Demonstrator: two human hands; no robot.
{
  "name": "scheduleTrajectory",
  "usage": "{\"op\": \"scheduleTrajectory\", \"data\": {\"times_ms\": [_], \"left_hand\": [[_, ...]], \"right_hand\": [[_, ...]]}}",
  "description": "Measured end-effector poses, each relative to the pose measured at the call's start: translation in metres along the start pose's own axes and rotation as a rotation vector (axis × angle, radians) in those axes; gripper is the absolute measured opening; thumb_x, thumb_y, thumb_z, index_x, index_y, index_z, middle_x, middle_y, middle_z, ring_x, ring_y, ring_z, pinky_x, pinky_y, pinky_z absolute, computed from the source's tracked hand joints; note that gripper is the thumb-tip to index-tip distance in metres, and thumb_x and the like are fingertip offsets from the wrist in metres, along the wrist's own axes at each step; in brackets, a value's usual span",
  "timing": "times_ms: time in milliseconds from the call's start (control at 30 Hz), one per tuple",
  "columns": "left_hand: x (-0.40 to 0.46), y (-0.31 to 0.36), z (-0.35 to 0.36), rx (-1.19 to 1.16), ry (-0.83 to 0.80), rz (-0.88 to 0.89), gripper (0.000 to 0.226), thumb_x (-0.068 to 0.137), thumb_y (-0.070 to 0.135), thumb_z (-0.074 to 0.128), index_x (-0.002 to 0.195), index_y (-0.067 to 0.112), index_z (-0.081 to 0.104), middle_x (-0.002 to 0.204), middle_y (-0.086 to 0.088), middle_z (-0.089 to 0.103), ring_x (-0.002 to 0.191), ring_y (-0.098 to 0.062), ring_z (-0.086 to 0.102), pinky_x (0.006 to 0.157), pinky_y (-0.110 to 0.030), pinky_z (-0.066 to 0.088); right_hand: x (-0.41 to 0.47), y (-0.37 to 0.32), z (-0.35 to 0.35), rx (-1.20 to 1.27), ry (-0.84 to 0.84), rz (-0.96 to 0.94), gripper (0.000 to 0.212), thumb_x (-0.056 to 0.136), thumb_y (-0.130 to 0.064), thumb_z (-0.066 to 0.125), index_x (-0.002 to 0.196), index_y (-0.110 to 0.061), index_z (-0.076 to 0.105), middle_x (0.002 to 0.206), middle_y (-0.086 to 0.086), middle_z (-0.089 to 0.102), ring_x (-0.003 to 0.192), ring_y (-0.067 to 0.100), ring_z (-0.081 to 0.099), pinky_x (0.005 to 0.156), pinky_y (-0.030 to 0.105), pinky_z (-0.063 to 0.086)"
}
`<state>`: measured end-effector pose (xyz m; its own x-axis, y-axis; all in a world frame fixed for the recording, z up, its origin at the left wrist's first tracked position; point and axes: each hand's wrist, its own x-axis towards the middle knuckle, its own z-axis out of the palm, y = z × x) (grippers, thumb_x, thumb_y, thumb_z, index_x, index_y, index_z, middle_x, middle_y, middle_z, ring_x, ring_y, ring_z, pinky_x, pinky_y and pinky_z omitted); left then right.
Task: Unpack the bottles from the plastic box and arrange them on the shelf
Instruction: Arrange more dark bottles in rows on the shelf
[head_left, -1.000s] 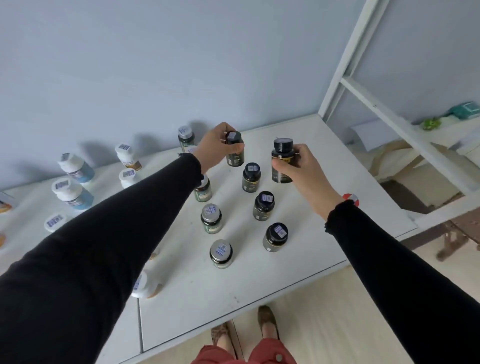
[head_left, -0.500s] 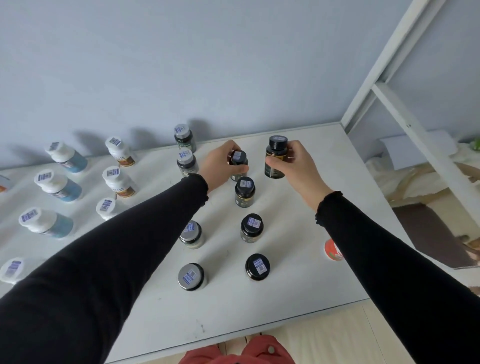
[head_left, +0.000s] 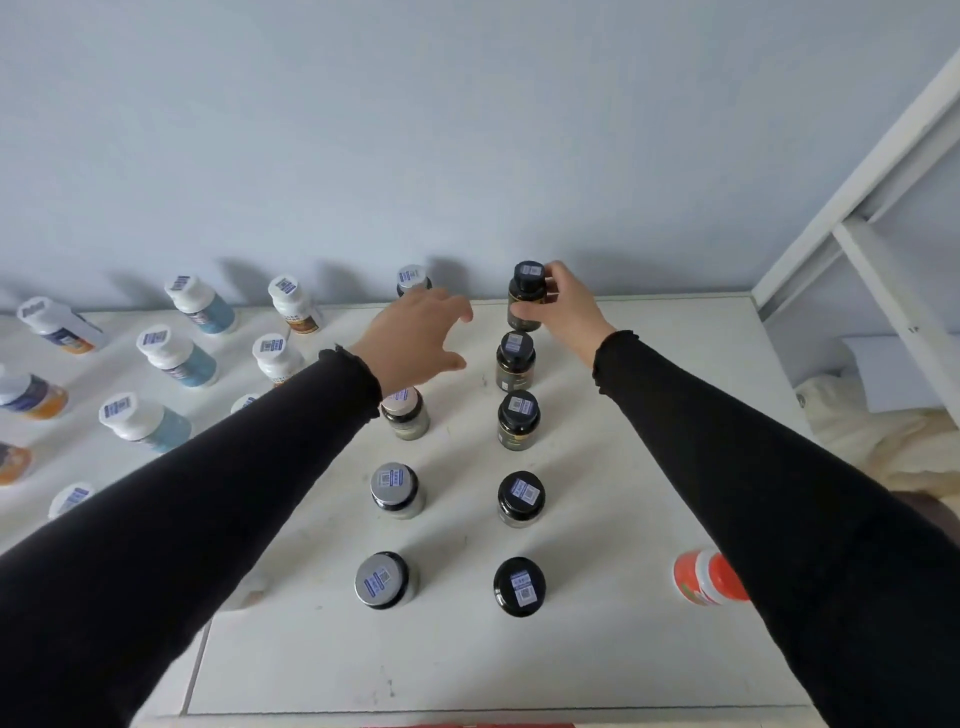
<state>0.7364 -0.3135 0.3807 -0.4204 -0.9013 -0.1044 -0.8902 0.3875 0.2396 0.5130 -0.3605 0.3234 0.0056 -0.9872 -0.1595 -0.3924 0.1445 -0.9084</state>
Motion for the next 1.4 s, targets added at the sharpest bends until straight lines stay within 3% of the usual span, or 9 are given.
{"op": "scheduleTrajectory", "data": {"times_ms": [167, 300, 433, 500, 633, 800, 1033, 1233, 1400], "left_hand": [[-0.011, -0.007, -0.007, -0.021, 0.053, -0.039, 0.048, 0.084, 0.036, 0.073, 0.127, 0.023, 0.056, 0.121, -0.001, 0.057, 0.114, -0.023, 0.046, 0.087, -0.037, 0.044], [-0.019, -0.007, -0.001, -0.068, 0.069, -0.074, 0.047, 0.083, 0.037, 0.073, 0.125, 0.023, 0.058, 0.117, -0.002, 0.059, 0.112, -0.024, 0.048, 0.091, -0.04, 0.046], [-0.035, -0.012, -0.001, -0.133, 0.096, -0.122, 0.047, 0.082, 0.036, 0.074, 0.124, 0.024, 0.058, 0.118, -0.001, 0.06, 0.115, -0.024, 0.051, 0.095, -0.042, 0.045], [-0.048, -0.019, -0.005, -0.152, 0.138, -0.143, 0.046, 0.082, 0.035, 0.074, 0.124, 0.024, 0.058, 0.12, 0.001, 0.061, 0.115, -0.024, 0.052, 0.094, -0.038, 0.044], [-0.094, -0.042, -0.022, -0.156, 0.225, -0.232, 0.048, 0.084, 0.035, 0.074, 0.127, 0.023, 0.057, 0.123, -0.002, 0.06, 0.117, -0.026, 0.051, 0.095, -0.039, 0.042], [-0.197, -0.096, -0.047, -0.115, 0.367, -0.427, 0.049, 0.084, 0.038, 0.073, 0.128, 0.025, 0.057, 0.119, 0.0, 0.058, 0.113, -0.024, 0.049, 0.088, -0.034, 0.039], [-0.416, -0.179, -0.058, -0.078, 0.482, -0.758, 0.048, 0.086, 0.036, 0.074, 0.129, 0.024, 0.058, 0.127, -0.002, 0.059, 0.117, -0.025, 0.05, 0.094, -0.036, 0.041], [-0.634, -0.246, -0.029, -0.07, 0.482, -1.004, 0.051, 0.086, 0.036, 0.073, 0.132, 0.021, 0.057, 0.132, -0.004, 0.058, 0.123, -0.027, 0.05, 0.099, -0.038, 0.041], [-0.791, -0.293, 0.012, -0.138, 0.399, -1.167, 0.053, 0.08, 0.042, 0.071, 0.127, 0.021, 0.06, 0.12, -0.005, 0.061, 0.114, -0.029, 0.056, 0.094, -0.044, 0.048]], "right_hand": [[0.014, 0.004, 0.016, -0.038, -0.079, -0.002, 0.047, 0.078, -0.016, 0.079, 0.117, -0.013, 0.052, 0.102, -0.006, 0.065, 0.097, 0.021, 0.064, 0.091, 0.037, 0.052], [0.015, 0.011, 0.017, -0.035, -0.114, 0.037, 0.052, 0.077, -0.006, 0.079, 0.119, -0.019, 0.051, 0.108, -0.004, 0.064, 0.097, 0.019, 0.063, 0.077, 0.027, 0.052], [0.012, 0.004, 0.003, -0.075, -0.154, 0.054, 0.071, 0.081, 0.005, 0.068, 0.142, -0.021, 0.044, 0.133, 0.007, 0.054, 0.126, 0.029, 0.053, 0.1, 0.04, 0.05], [0.001, -0.014, -0.005, -0.174, -0.094, -0.001, 0.065, 0.085, 0.002, 0.062, 0.143, -0.022, 0.045, 0.14, 0.009, 0.05, 0.133, 0.025, 0.047, 0.107, 0.042, 0.045], [-0.033, -0.081, 0.021, -0.421, -0.018, -0.322, 0.048, 0.088, -0.008, 0.056, 0.134, -0.024, 0.054, 0.137, 0.0, 0.054, 0.13, 0.021, 0.046, 0.097, 0.028, 0.039], [-0.094, -0.162, 0.134, -0.472, -0.285, -0.604, 0.036, 0.093, -0.022, 0.062, 0.128, -0.026, 0.059, 0.133, -0.005, 0.056, 0.123, 0.015, 0.047, 0.089, 0.024, 0.034], [-0.225, -0.238, 0.34, -0.408, -0.647, -0.854, 0.034, 0.093, -0.029, 0.064, 0.126, -0.024, 0.061, 0.131, -0.005, 0.058, 0.119, 0.009, 0.049, 0.087, 0.018, 0.036], [-0.364, -0.265, 0.521, -0.423, -0.879, -0.91, 0.033, 0.091, -0.026, 0.065, 0.124, -0.019, 0.063, 0.127, 0.002, 0.06, 0.115, 0.016, 0.053, 0.086, 0.021, 0.035], [-0.455, -0.264, 0.647, -0.487, -1.037, -0.826, 0.033, 0.092, -0.028, 0.064, 0.124, -0.021, 0.062, 0.12, 0.0, 0.059, 0.093, 0.01, 0.058, 0.078, 0.023, 0.039]]}}
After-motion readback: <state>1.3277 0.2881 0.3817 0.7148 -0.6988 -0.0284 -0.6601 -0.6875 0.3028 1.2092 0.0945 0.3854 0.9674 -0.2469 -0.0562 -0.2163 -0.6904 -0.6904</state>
